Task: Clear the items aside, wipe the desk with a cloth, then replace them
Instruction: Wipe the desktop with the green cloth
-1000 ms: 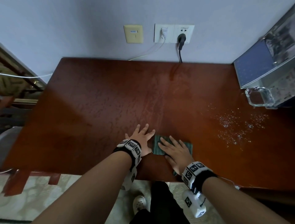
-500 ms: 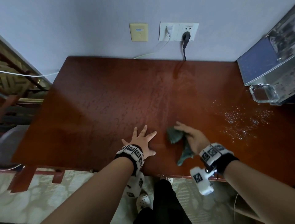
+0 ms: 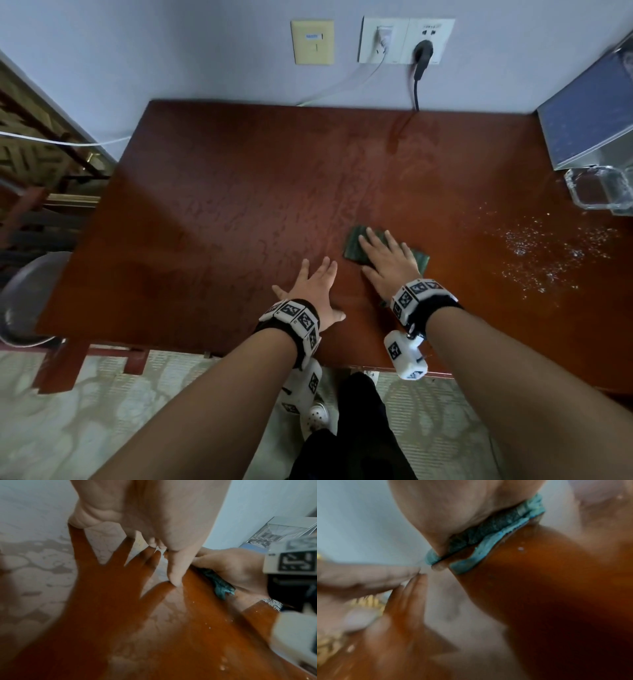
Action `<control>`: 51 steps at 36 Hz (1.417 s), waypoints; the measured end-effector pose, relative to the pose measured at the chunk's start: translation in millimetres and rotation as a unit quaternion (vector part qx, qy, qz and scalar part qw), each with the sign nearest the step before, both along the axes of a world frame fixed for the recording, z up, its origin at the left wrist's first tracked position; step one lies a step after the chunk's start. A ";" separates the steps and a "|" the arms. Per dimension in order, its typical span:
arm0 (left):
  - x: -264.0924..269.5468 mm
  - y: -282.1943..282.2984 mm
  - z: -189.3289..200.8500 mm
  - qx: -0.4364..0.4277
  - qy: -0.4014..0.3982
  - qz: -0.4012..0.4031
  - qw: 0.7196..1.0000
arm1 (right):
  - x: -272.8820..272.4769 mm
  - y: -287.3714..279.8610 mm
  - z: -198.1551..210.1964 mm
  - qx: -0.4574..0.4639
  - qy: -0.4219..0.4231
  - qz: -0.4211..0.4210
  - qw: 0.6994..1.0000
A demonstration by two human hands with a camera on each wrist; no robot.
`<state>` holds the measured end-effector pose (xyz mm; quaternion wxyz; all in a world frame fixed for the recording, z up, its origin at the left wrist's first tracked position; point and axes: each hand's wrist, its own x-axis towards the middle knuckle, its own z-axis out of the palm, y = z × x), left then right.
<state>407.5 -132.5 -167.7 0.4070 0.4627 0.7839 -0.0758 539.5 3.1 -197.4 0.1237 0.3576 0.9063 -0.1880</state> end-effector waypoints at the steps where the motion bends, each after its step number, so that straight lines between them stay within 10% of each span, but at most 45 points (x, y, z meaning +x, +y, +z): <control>1: -0.6 0.2 0.6 0.003 0.000 0.004 1.000 | 3.5 -4.4 -0.2 -0.003 0.005 0.024 1.000; 18: -6.3 -6.4 2.4 0.000 0.019 -0.023 1.000 | 90.0 -71.2 23.1 -0.164 0.030 0.206 0.964; 23: -6.2 -6.8 1.3 -0.008 0.019 -0.025 0.999 | 118.0 -67.4 39.8 -0.284 0.189 -0.103 0.934; 26: -4.9 -6.7 -1.0 -0.006 0.024 -0.022 0.999 | 137.5 -71.4 36.6 -0.154 0.268 -0.249 0.918; 35: -8.8 -9.7 -1.6 -0.006 0.016 -0.023 1.000 | 91.3 -109.0 2.9 -0.007 -0.026 -0.353 0.935; 44: -19.3 -19.5 -2.8 0.073 -0.005 0.039 0.997 | 15.3 -128.0 4.8 -0.026 0.026 -0.058 0.998; 51: -20.8 -30.1 1.0 0.069 0.057 0.025 0.996 | 31.4 -126.0 3.0 -0.017 0.042 0.180 0.983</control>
